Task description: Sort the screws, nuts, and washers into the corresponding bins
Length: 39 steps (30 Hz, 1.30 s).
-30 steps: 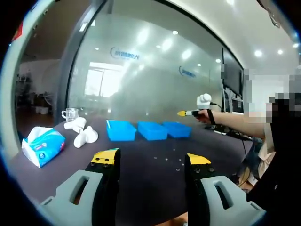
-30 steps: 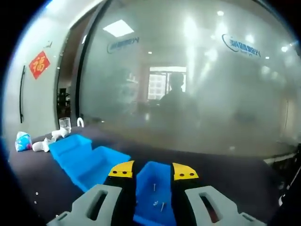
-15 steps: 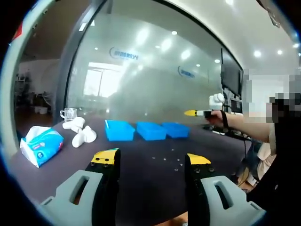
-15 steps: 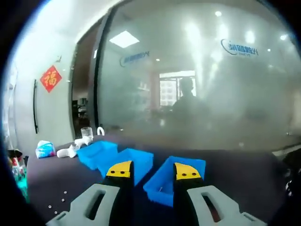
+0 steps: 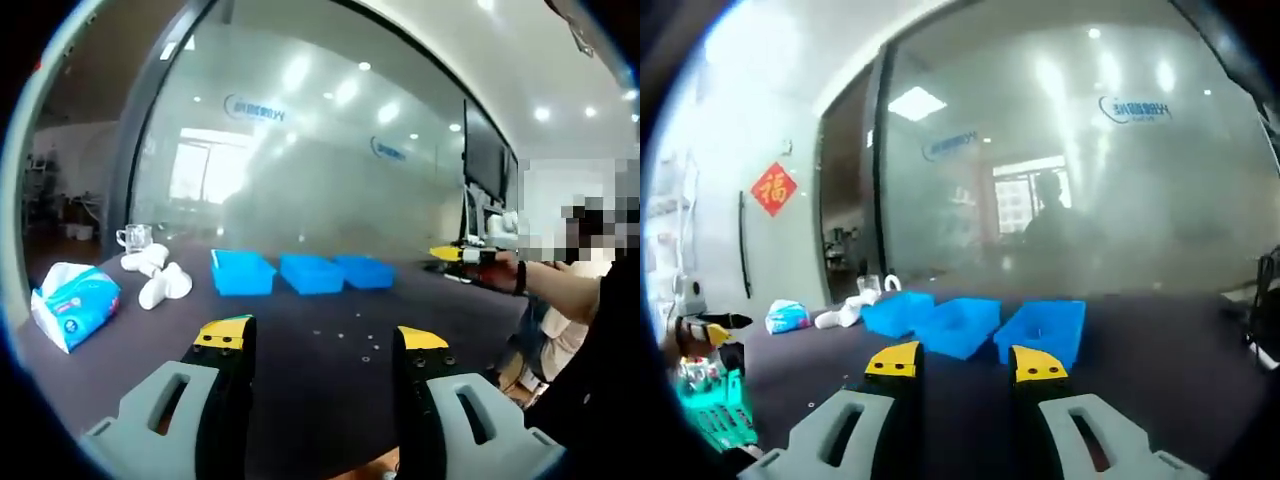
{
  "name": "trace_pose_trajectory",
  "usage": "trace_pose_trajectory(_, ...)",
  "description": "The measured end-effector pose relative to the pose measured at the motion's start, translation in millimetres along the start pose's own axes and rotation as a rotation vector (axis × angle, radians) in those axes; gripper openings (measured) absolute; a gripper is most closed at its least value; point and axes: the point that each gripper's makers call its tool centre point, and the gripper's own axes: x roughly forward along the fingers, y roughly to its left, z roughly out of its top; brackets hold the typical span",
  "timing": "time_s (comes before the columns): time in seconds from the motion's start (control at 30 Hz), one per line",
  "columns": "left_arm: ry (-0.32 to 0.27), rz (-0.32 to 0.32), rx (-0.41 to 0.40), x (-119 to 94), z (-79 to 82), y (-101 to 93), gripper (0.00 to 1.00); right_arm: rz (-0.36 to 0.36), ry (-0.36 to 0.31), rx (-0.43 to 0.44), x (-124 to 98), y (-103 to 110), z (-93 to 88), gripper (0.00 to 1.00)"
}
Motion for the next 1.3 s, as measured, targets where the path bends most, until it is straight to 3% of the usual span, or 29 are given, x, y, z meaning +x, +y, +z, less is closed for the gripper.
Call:
trace_pose_trajectory(0.13,0.001,0.008,0.001,2.3,-0.6,1.2,0.53,0.014,0.001,-0.014,-26.9,9.8,-9.9,0.29)
trace_pose_trajectory(0.37,0.019,-0.010,0.003,6.3,-4.7,-5.2,0.53,-0.010,0.011,-0.030,-66.0,-2.9,-20.3,0.29)
trace_pose_trajectory(0.57,0.033,-0.018,0.004,8.7,-7.6,-8.9,0.53,0.023,0.056,-0.070,-83.6,2.9,-35.7,0.30)
trace_pose_trajectory(0.93,0.045,-0.034,0.015,9.9,-8.8,-15.7,0.53,0.170,0.104,-0.161,-78.7,34.9,-42.1,0.32)
trace_pose_trajectory(1.03,0.048,-0.038,0.018,8.9,-8.7,-16.4,0.53,0.240,0.128,-0.170,-74.5,47.7,-44.2,0.32)
trace_pose_trajectory(1.3,0.068,-0.070,0.036,7.8,-11.5,-23.8,0.53,0.308,0.184,-0.162,-59.7,50.9,-50.5,0.33)
